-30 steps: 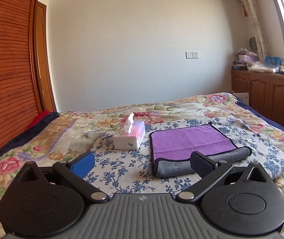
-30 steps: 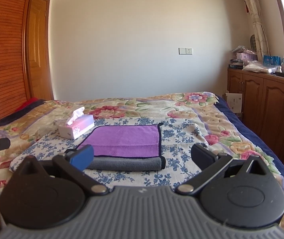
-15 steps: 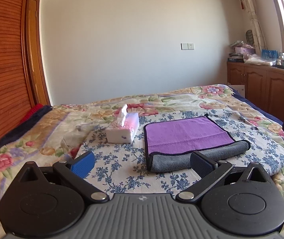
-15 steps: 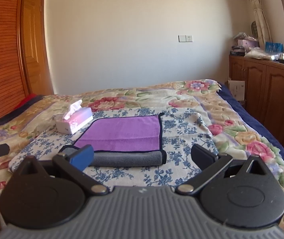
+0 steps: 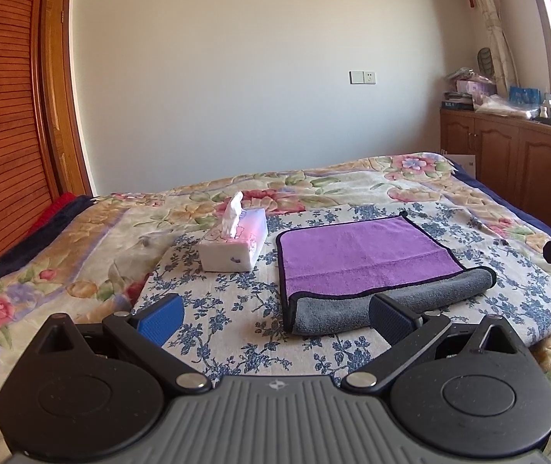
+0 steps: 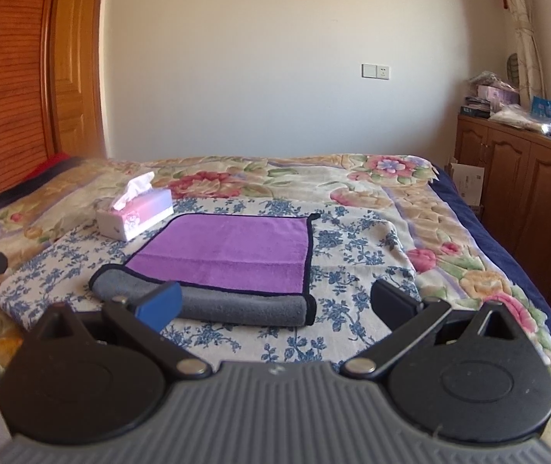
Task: Fold towel
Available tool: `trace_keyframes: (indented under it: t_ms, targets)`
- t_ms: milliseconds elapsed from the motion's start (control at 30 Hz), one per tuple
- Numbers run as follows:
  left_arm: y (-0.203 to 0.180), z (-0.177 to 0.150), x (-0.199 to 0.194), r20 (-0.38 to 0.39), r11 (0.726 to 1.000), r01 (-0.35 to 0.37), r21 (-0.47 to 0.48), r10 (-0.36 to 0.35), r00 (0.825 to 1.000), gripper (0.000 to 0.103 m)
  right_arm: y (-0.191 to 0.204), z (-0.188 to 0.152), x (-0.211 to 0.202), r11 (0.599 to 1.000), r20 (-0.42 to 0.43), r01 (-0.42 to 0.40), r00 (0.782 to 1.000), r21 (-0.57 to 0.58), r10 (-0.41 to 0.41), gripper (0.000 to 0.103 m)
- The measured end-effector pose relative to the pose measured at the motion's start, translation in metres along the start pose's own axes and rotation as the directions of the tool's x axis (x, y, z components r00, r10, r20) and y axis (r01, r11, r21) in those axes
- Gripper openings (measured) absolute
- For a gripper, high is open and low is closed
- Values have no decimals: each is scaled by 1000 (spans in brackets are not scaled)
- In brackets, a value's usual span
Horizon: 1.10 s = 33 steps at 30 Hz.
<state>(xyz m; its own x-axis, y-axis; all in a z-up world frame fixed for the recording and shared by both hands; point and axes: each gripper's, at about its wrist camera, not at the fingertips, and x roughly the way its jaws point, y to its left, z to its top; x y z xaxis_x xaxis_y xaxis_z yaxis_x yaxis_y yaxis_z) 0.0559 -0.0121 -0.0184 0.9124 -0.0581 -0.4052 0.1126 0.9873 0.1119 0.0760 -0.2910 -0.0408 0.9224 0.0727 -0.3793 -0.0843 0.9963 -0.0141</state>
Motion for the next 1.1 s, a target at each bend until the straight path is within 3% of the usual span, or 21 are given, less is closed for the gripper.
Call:
trace_keyframes:
  t_ms: [433,1100]
  targets:
    - [9,11,33,-27,999,8,-49,-9,1000,103,-7,3,26,1000,-32,-22,999,11,22,103]
    - [8,11,92,-104,997,53,-48,-58,993,103,-17,12,70,999,-57,-45,997,7,46,103]
